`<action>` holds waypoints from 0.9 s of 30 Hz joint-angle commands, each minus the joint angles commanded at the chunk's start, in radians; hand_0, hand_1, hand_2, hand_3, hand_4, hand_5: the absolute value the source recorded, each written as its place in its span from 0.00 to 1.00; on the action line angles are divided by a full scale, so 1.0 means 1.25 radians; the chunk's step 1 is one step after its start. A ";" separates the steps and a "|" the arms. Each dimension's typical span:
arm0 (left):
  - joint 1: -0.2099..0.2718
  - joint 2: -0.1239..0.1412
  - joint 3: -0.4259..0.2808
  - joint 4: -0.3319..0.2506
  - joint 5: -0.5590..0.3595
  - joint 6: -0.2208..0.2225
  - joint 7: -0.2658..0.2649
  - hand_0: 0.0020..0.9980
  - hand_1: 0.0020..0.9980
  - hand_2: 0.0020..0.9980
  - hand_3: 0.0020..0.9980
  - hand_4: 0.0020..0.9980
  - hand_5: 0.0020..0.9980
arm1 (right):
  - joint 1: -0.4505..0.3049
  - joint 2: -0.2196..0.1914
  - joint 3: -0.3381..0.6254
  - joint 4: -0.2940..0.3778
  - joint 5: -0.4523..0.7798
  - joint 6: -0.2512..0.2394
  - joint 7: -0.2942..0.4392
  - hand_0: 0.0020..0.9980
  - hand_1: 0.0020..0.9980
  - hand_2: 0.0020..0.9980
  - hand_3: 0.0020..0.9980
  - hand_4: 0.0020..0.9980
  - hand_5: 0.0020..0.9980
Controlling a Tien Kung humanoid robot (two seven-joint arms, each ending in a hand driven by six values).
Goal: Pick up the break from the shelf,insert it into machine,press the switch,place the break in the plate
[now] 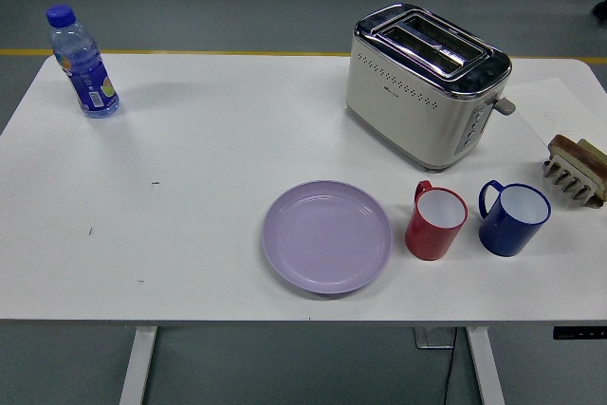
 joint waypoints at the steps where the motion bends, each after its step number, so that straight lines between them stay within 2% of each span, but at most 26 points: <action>1: 0.000 0.000 0.000 0.000 0.000 0.000 0.000 0.66 0.62 0.66 0.61 0.43 0.88 | 0.000 0.000 0.000 0.002 -0.011 -0.003 0.002 0.65 0.58 0.62 0.58 0.42 0.18; 4: 0.000 0.000 -0.001 0.000 0.001 0.000 0.000 0.66 0.62 0.66 0.61 0.43 0.88 | -0.001 -0.001 -0.003 0.015 -0.060 -0.019 0.012 0.65 0.58 0.62 0.58 0.42 0.18; 5: 0.000 0.000 -0.001 0.000 0.002 0.000 0.000 0.66 0.62 0.67 0.61 0.43 0.88 | 0.000 -0.002 -0.005 0.025 -0.088 -0.028 0.017 0.67 0.63 0.67 0.61 0.47 0.17; 10: 0.000 0.000 0.000 0.000 0.001 0.000 0.001 0.66 0.62 0.67 0.61 0.43 0.88 | 0.000 -0.006 -0.010 0.056 -0.216 -0.055 0.023 0.67 0.63 0.67 0.61 0.47 0.17; 11: 0.000 0.000 0.000 0.000 0.002 0.000 0.001 0.66 0.62 0.66 0.61 0.43 0.88 | 0.000 -0.007 -0.012 0.062 -0.240 -0.060 0.023 0.71 0.66 0.71 0.65 0.54 0.16; 16: -0.001 0.000 0.000 0.000 0.001 0.000 0.001 0.66 0.62 0.66 0.61 0.43 0.88 | 0.004 -0.010 -0.021 0.083 -0.390 -0.082 0.020 0.71 0.66 0.71 0.65 0.54 0.16; 17: -0.001 0.000 0.000 0.000 0.001 0.000 0.001 0.66 0.62 0.66 0.61 0.43 0.88 | 0.005 -0.010 -0.022 0.084 -0.408 -0.083 0.020 0.72 0.67 0.73 0.67 0.58 0.16; 25: -0.002 0.000 0.003 0.000 -0.004 0.001 0.000 0.66 0.62 0.66 0.61 0.43 0.88 | 0.008 -0.011 -0.026 0.087 -0.398 -0.081 0.033 0.72 0.69 0.73 0.68 0.58 0.17; 27: -0.001 0.000 0.003 0.000 -0.002 0.001 0.001 0.66 0.62 0.66 0.61 0.43 0.88 | 0.009 -0.011 -0.028 0.084 -0.353 -0.060 0.042 0.72 0.69 0.73 0.68 0.58 0.17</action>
